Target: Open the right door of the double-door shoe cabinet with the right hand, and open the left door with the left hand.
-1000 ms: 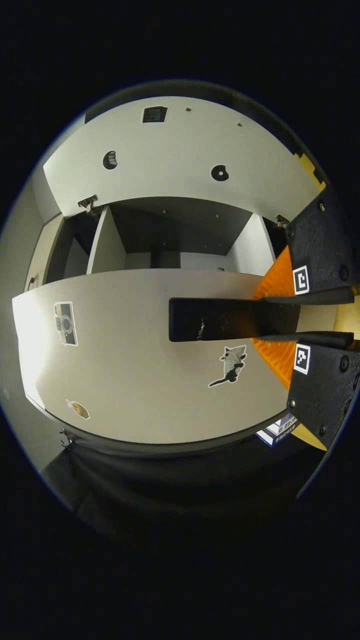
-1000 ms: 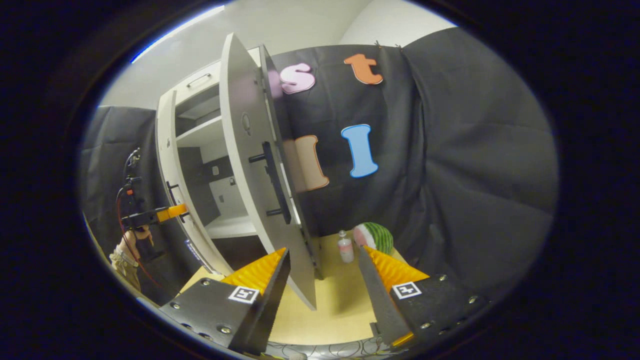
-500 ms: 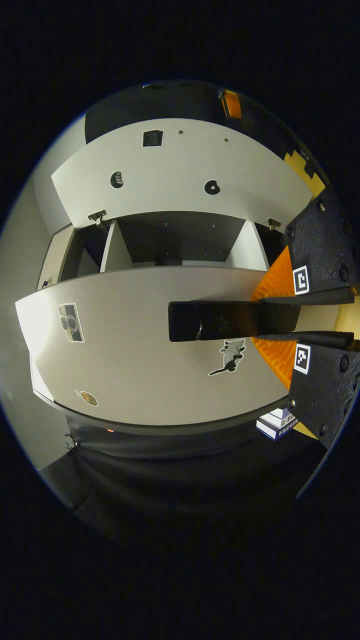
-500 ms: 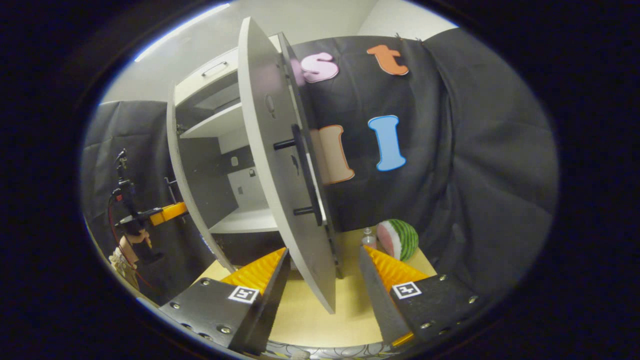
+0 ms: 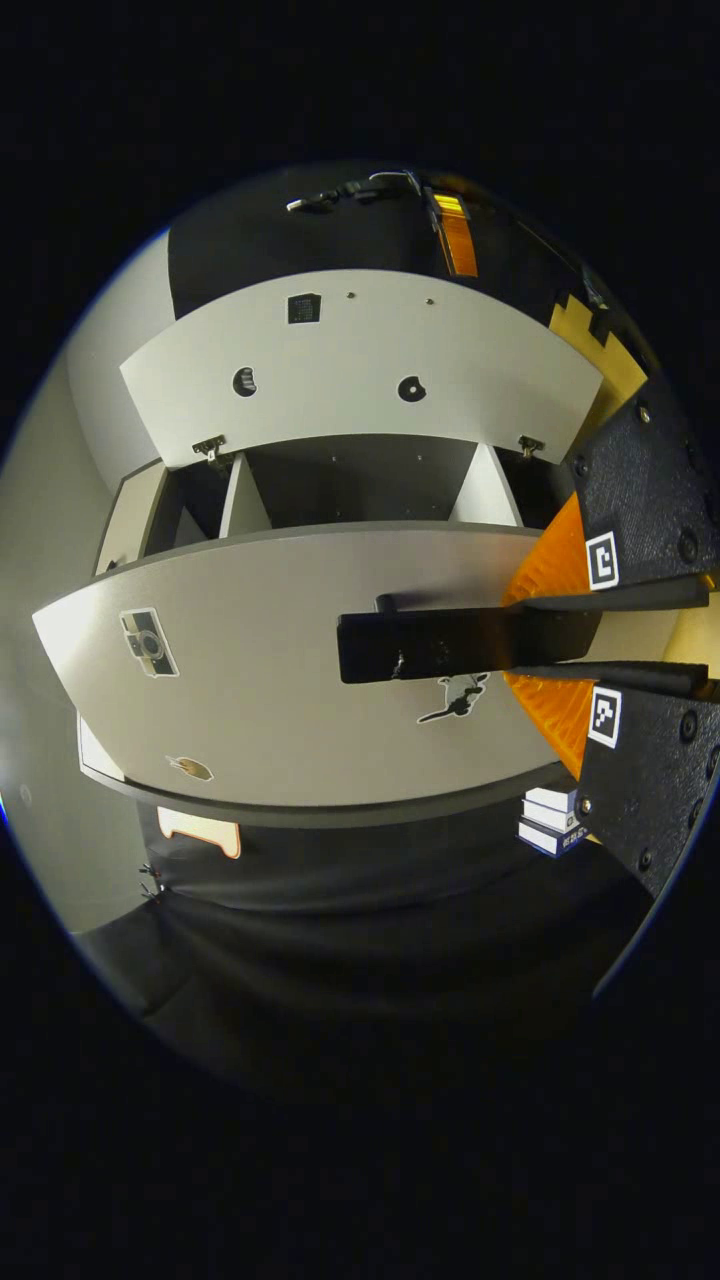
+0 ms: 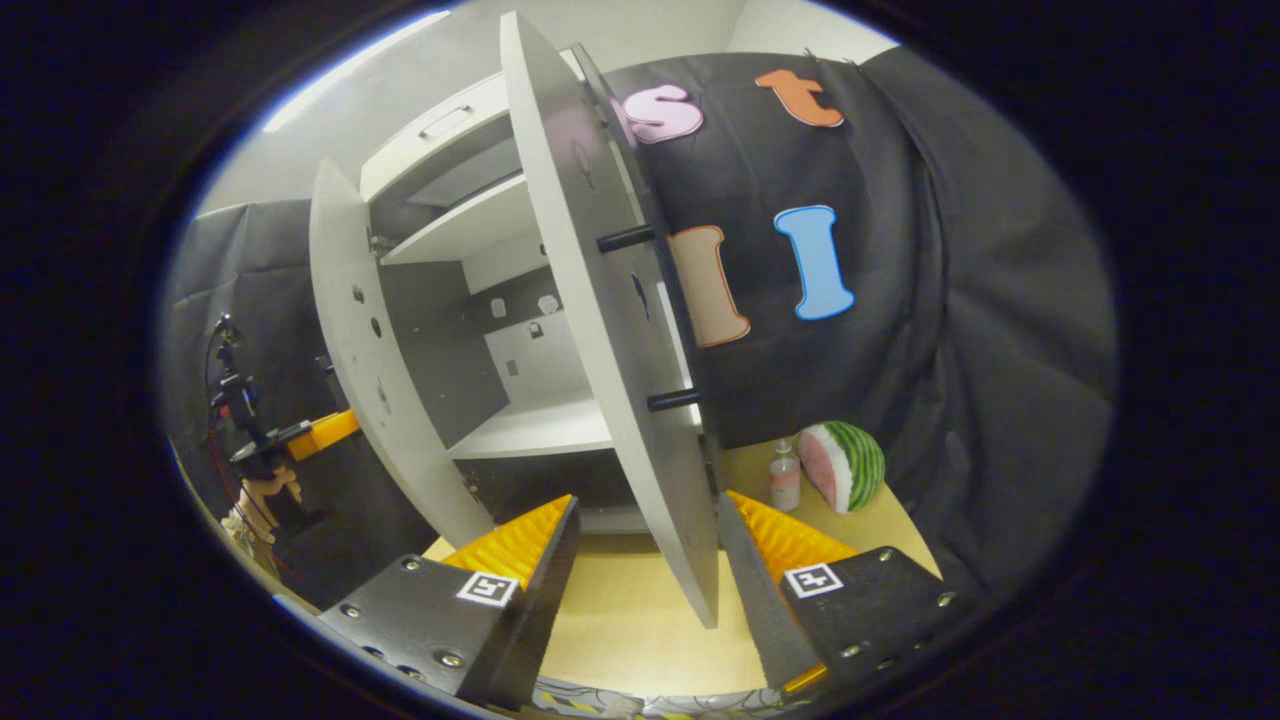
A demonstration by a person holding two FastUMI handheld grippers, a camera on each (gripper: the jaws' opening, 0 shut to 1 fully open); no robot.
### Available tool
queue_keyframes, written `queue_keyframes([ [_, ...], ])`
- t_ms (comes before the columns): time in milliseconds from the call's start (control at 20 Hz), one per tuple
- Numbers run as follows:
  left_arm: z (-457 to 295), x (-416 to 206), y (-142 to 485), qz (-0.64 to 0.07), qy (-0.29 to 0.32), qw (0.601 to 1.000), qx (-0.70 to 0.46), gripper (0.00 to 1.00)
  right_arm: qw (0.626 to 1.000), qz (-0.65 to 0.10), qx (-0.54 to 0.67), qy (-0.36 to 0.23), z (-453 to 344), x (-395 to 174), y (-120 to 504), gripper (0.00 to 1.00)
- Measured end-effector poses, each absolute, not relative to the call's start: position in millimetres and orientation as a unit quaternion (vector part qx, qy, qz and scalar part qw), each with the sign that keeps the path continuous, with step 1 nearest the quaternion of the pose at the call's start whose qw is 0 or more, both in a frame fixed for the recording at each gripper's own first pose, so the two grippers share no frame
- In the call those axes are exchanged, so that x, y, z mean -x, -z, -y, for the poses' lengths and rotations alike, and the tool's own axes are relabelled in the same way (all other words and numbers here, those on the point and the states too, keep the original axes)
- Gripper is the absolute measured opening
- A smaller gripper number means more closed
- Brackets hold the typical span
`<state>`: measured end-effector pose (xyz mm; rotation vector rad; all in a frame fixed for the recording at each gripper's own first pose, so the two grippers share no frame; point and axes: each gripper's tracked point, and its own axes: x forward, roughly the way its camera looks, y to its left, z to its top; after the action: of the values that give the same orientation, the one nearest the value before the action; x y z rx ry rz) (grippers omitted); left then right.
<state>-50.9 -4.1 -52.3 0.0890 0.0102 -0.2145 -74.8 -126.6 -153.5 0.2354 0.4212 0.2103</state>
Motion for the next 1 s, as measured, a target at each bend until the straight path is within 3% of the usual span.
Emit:
queue_keyframes([
  [550,-20.8,63.9,51.1,0.006,0.12,0.991,-0.056,0.2,0.964,-0.21,-0.127,-0.103,126.7,74.2,156.1,0.81],
  [600,-24.6,65.3,51.2,0.008,0.117,0.991,-0.059,0.2,0.963,-0.211,-0.13,-0.104,125.9,74.3,157.5,0.74],
  [650,-29.6,66.9,50.9,0.01,0.11,0.992,-0.065,0.2,0.962,-0.213,-0.133,-0.105,125.4,74.1,159.5,0.81],
  [800,-49.7,72.1,51.2,0.012,0.081,0.993,-0.083,0.2,0.959,-0.218,-0.142,-0.112,121.6,73.9,164.3,0.82],
  [850,-59.0,75.2,50.8,0.01,0.069,0.994,-0.083,0.17,0.958,-0.219,-0.145,-0.117,118.5,72.1,166.1,0.75],
  [900,-69.4,76.9,49.7,0.012,0.054,0.995,-0.081,0.17,0.957,-0.22,-0.145,-0.12,115.2,69.2,167.3,0.82],
  [1000,-95.6,78.9,49.2,0.015,0.011,0.997,-0.08,0.13,0.956,-0.219,-0.148,-0.126,110.9,65.9,168.3,0.82],
])
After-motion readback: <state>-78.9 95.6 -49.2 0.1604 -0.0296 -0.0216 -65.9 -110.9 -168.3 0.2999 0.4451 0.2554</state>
